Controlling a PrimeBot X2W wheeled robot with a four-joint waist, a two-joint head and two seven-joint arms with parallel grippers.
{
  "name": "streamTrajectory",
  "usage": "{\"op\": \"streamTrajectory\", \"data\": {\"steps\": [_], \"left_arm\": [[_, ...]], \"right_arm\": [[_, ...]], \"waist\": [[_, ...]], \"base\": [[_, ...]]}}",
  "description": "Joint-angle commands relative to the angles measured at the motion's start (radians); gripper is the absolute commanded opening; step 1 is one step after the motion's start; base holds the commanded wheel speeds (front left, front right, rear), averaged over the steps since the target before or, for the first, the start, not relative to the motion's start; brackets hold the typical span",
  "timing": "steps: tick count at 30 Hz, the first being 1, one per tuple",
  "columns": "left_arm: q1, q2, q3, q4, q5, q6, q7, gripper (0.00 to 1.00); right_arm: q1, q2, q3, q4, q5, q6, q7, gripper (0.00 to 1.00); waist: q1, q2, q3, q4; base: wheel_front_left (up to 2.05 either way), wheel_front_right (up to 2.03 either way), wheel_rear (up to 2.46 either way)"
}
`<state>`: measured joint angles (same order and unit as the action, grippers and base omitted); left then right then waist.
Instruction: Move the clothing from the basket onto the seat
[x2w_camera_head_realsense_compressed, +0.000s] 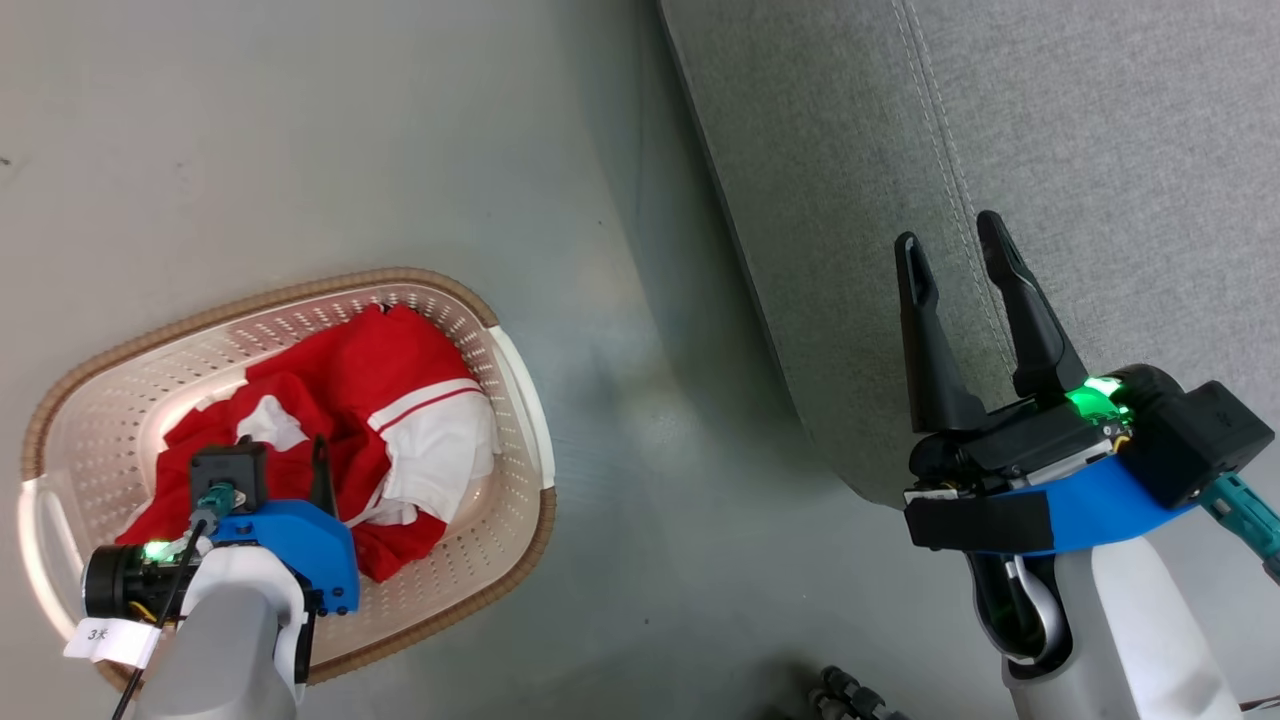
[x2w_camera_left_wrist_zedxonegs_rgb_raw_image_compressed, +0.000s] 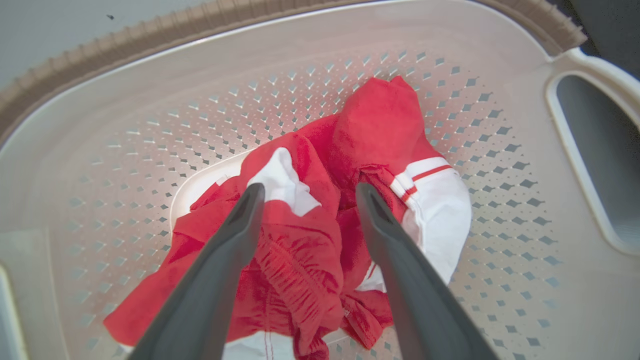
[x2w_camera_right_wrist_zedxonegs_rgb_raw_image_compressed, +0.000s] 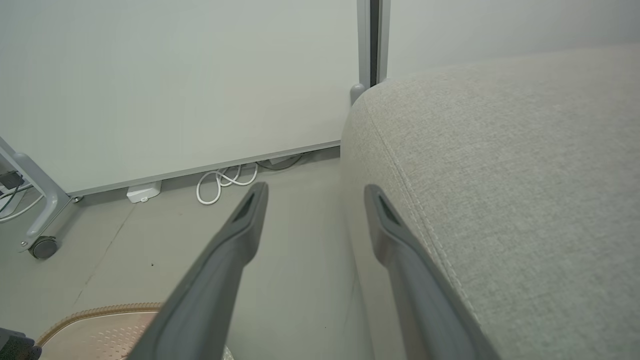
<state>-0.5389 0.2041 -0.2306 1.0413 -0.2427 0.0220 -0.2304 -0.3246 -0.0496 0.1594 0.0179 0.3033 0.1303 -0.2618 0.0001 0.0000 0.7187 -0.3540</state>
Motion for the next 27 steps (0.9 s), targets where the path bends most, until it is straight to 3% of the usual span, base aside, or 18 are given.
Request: {"op": "streamTrajectory", "data": {"steps": [1,27], "left_arm": [[-0.019,0.008,0.006,0.007,-0.006,0.006,0.003,1.0],[-0.101,0.077,-0.004,0.065,-0.009,0.135,0.052,1.0]], "right_arm": [[-0.014,-0.001,0.005,-0.005,0.008,0.001,-0.005,1.0],[-0.04,-0.001,0.072,-0.035,0.05,0.001,-0.004,1.0]], "waist": [[-0.0001,0.0,0.013,-0.011],[-0.0001,0.0,0.146,-0.05]], "base": [[0.0,0.0,0.0],[0.0,0.0,0.0]]}}
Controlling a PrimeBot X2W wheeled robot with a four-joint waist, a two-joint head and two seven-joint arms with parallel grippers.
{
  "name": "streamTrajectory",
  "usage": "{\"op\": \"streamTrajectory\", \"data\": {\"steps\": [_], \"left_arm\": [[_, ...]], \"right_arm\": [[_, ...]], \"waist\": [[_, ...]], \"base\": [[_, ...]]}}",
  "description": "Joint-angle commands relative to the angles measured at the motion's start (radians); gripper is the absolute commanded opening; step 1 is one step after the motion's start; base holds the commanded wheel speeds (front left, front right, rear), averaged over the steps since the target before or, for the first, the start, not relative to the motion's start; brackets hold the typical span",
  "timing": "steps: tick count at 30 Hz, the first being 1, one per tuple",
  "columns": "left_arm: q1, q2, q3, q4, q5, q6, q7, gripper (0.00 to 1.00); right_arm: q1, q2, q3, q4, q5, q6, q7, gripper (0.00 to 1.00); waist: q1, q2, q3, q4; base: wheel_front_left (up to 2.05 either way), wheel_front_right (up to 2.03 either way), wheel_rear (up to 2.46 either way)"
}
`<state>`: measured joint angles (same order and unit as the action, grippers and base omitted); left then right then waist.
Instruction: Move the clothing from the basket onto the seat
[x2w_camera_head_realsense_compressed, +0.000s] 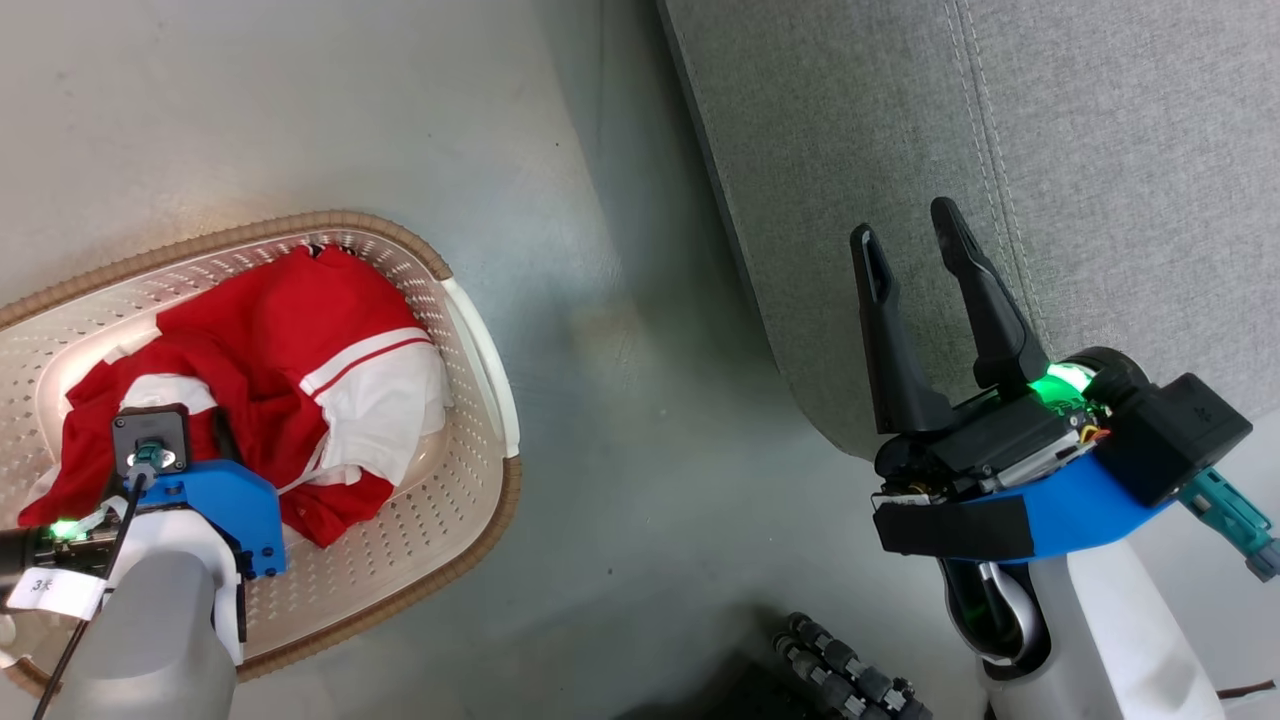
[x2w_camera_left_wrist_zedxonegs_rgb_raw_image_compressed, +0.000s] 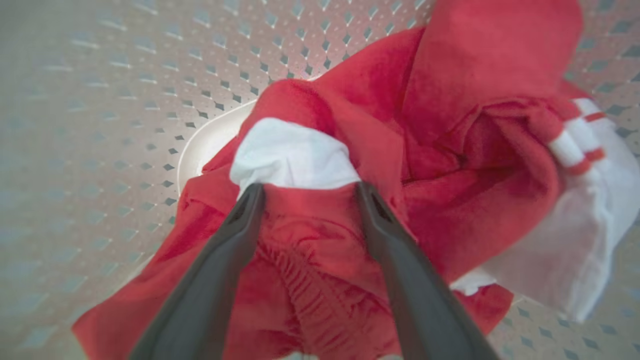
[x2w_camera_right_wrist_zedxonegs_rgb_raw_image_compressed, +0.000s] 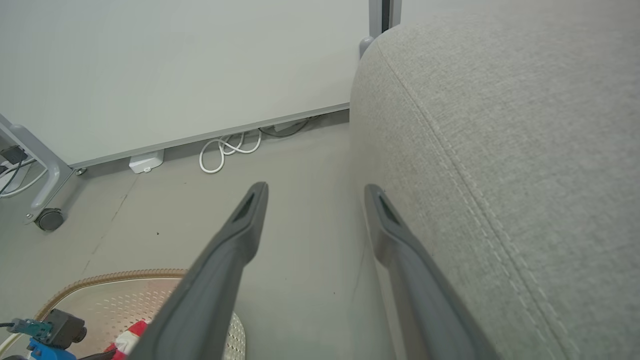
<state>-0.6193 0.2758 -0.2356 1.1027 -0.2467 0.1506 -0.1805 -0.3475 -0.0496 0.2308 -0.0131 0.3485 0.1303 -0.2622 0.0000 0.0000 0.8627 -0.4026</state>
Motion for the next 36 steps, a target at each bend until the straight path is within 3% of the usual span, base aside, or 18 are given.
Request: {"op": "streamTrajectory", "data": {"steps": [1,7,13,29,31,33,34,36], "left_arm": [[-0.021,0.007,-0.001,0.005,-0.005,0.009,0.008,1.0],[-0.029,0.017,-0.01,-0.003,0.006,0.056,0.002,1.0],[-0.02,0.019,0.002,0.002,-0.013,0.072,0.022,1.0],[-0.027,0.027,-0.021,0.005,-0.034,0.045,0.113,1.0],[-0.028,0.028,-0.022,0.005,-0.038,0.044,0.117,0.82],[-0.029,0.03,-0.022,0.005,-0.043,0.043,0.122,0.45],[-0.029,0.031,-0.022,0.005,-0.044,0.043,0.124,0.4],[-0.031,0.033,-0.022,0.005,-0.049,0.041,0.126,0.0]], "right_arm": [[-0.018,-0.001,0.003,-0.004,0.006,0.001,-0.004,1.0],[-0.022,-0.001,0.003,-0.002,0.009,0.001,-0.004,1.0],[-0.024,-0.001,0.013,0.0,0.018,0.001,-0.004,1.0],[-0.029,-0.001,0.017,0.003,0.029,0.001,-0.004,1.0],[-0.03,-0.001,0.018,0.003,0.029,0.001,-0.004,1.0],[-0.031,-0.001,0.019,0.002,0.03,0.001,-0.004,1.0],[-0.031,-0.001,0.019,0.002,0.03,0.001,-0.004,1.0],[-0.032,-0.001,0.019,0.002,0.031,0.001,-0.004,1.0]], "waist": [[0.0,0.0,0.005,-0.002],[0.0,0.0,0.02,0.0],[0.0,0.0,0.029,-0.003],[0.0,0.0,0.04,-0.01],[0.0,0.0,0.04,-0.01],[0.0,0.0,0.04,-0.009],[0.0,0.0,0.04,-0.009],[0.0,0.0,0.039,-0.008]], "base": [[0.0,0.0,0.0],[0.0,0.0,0.0],[0.0,0.0,0.0],[0.0,0.0,0.0],[0.0,0.0,0.0],[0.0,0.0,0.0],[0.0,0.0,0.0],[0.0,0.0,0.0]]}}
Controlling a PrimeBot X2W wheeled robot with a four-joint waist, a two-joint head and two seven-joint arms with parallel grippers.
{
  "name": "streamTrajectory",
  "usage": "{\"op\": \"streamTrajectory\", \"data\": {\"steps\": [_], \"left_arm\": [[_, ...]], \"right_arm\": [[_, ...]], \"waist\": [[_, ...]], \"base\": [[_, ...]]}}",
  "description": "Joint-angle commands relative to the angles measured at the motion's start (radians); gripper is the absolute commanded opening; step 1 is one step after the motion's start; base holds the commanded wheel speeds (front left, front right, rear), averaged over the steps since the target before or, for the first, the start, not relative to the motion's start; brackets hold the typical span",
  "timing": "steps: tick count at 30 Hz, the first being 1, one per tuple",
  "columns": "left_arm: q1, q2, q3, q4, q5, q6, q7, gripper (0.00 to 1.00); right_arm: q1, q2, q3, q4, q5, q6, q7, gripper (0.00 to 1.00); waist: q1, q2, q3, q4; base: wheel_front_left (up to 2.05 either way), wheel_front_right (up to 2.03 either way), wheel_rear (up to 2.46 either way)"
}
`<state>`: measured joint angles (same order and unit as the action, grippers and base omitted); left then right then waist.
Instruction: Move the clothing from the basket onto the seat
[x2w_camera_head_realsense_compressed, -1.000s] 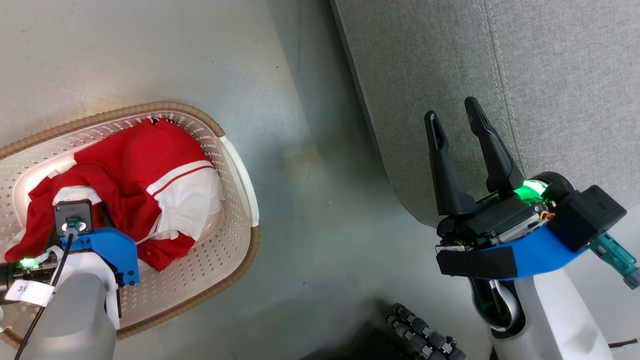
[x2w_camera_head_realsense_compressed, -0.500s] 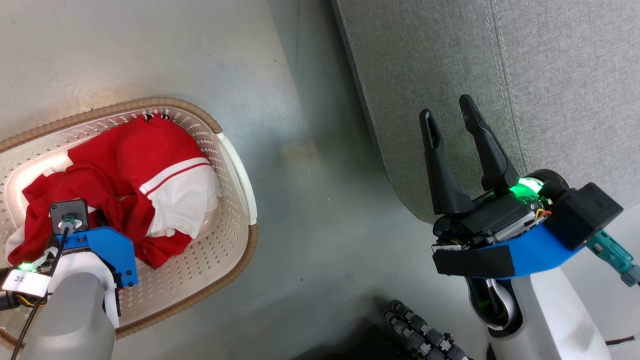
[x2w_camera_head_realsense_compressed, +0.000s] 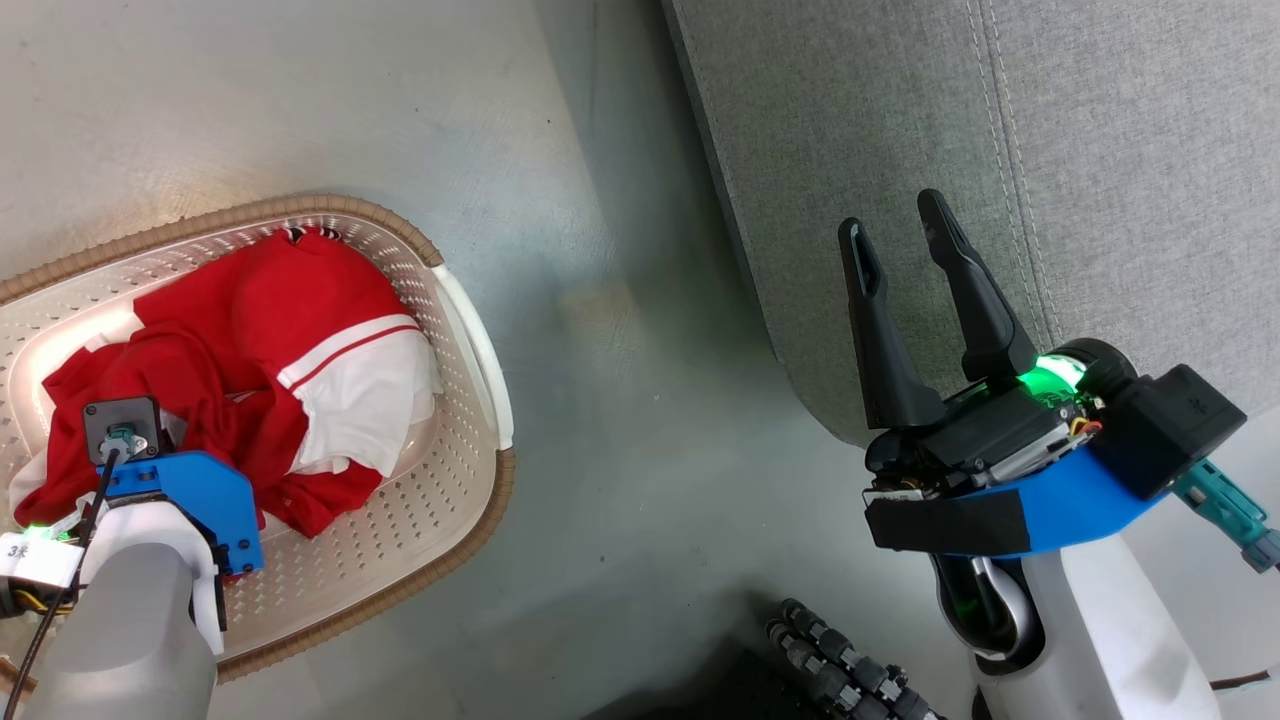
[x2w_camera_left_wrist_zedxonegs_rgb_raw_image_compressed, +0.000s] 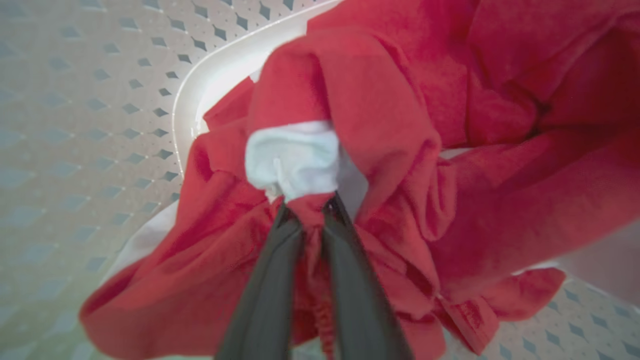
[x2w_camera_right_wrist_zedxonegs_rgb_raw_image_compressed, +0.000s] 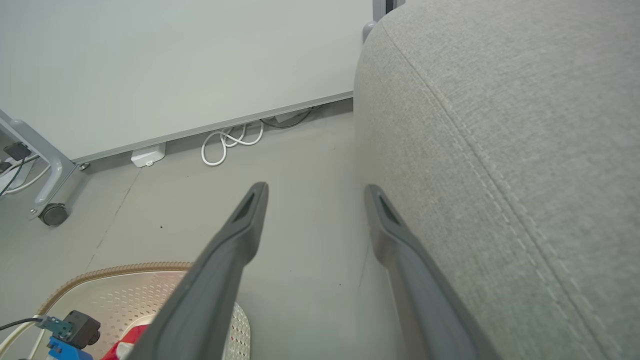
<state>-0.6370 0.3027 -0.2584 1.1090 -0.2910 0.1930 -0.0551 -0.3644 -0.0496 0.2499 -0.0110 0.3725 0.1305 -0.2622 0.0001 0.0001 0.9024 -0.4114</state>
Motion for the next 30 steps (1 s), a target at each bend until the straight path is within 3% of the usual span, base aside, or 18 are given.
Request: {"op": "streamTrajectory", "data": {"steps": [1,15,30], "left_arm": [[-0.013,0.007,0.0,-0.002,-0.007,-0.002,0.002,0.0],[-0.01,0.001,-0.007,0.006,-0.034,-0.027,-0.009,0.0],[-0.02,-0.09,-0.043,0.071,-0.053,-0.087,-0.067,0.0]], "right_arm": [[-0.015,-0.001,-0.001,0.0,0.007,0.0,-0.004,1.0],[-0.024,-0.001,-0.008,0.01,-0.002,0.001,-0.004,1.0],[-0.008,-0.002,-0.016,0.044,-0.067,0.0,-0.004,1.0]], "waist": [[-0.0001,-0.0001,-0.001,0.001],[-0.0001,-0.0001,-0.031,0.014],[-0.0001,-0.0001,-0.176,0.087]], "base": [[0.0,0.0,0.0],[0.0,0.0,0.0],[0.0,0.0,0.0]]}}
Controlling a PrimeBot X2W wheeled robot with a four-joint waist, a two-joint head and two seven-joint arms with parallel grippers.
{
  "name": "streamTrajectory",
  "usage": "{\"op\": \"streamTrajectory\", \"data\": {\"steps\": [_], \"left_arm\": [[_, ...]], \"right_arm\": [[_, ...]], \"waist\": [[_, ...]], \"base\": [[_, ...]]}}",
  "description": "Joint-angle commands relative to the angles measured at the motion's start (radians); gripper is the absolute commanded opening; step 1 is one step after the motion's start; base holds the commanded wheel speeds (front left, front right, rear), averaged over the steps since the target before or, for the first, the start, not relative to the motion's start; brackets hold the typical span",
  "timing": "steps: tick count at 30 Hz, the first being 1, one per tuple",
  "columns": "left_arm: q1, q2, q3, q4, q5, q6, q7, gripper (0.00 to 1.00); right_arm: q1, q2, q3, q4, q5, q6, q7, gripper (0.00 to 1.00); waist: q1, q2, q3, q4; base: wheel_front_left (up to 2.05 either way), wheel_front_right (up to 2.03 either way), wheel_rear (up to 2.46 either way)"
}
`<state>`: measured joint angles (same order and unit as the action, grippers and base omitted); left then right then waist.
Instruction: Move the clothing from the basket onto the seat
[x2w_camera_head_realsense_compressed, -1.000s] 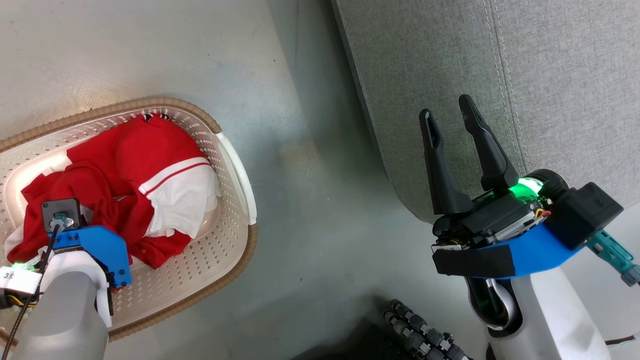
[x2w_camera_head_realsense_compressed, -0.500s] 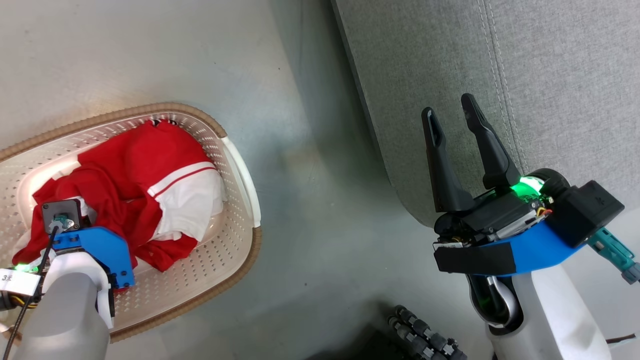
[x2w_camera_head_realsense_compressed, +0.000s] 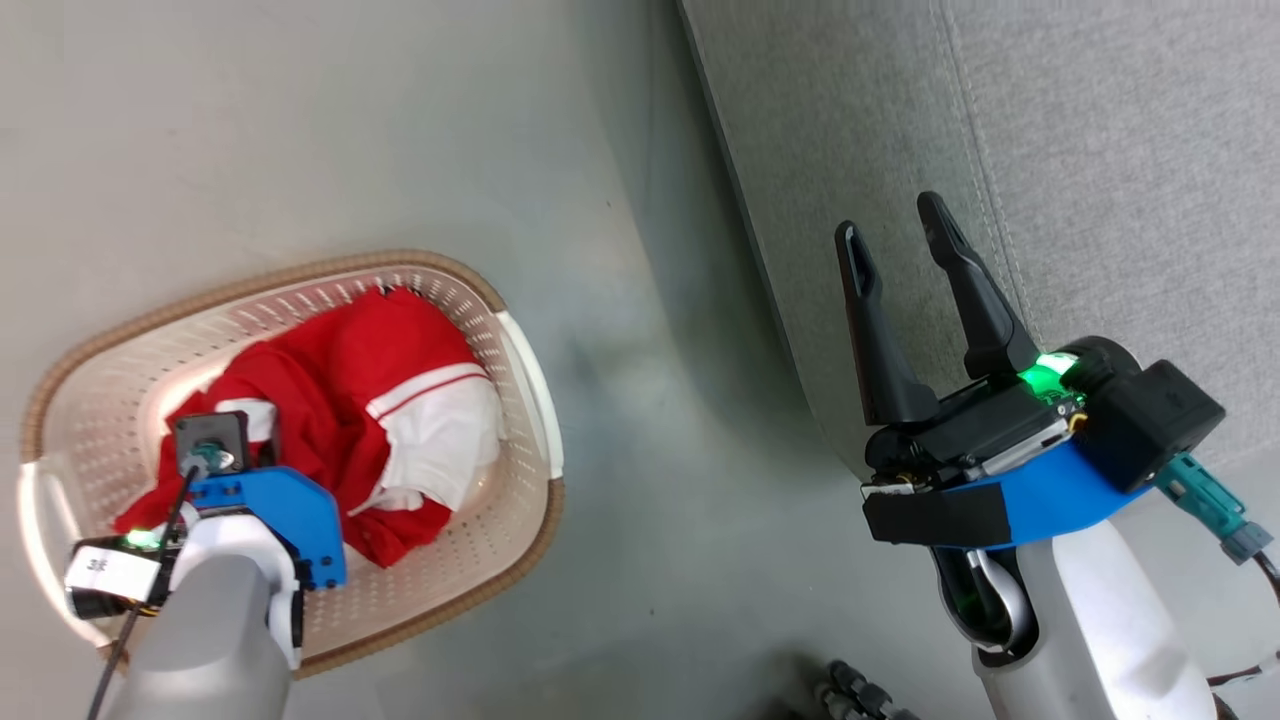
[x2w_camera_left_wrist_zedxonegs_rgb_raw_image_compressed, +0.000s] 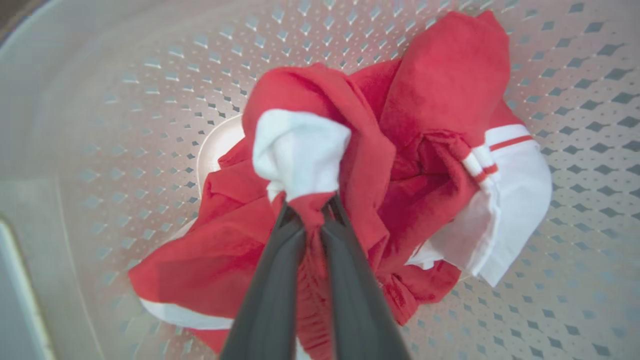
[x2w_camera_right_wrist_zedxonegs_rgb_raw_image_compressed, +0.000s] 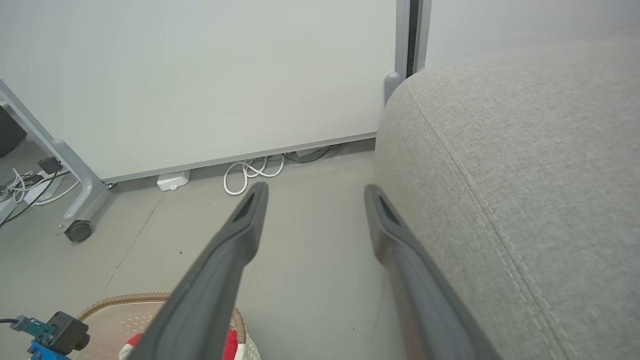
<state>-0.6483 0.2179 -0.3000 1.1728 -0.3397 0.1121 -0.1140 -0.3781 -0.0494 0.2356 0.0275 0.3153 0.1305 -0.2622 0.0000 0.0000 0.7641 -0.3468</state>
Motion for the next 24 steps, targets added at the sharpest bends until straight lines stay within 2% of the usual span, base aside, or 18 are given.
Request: {"op": "streamTrajectory", "data": {"steps": [1,14,24], "left_arm": [[-0.006,-0.014,-0.003,0.013,-0.008,-0.01,-0.012,0.0],[0.034,-0.116,-0.074,0.075,0.01,-0.075,-0.058,0.0],[0.073,-0.158,-0.118,0.091,0.0,-0.123,-0.089,0.0]], "right_arm": [[0.011,-0.002,-0.003,0.008,-0.014,0.0,-0.004,1.0],[0.069,-0.002,-0.027,0.057,-0.084,0.0,-0.004,1.0],[0.128,-0.002,-0.047,0.094,-0.134,0.0,-0.004,1.0]], "waist": [[0.0,0.0,-0.053,0.028],[0.0,0.0,-0.252,0.109],[0.0,0.0,-0.389,0.166]], "base": [[0.0,0.0,0.0],[0.0,0.0,0.0],[0.0,0.0,0.0]]}}
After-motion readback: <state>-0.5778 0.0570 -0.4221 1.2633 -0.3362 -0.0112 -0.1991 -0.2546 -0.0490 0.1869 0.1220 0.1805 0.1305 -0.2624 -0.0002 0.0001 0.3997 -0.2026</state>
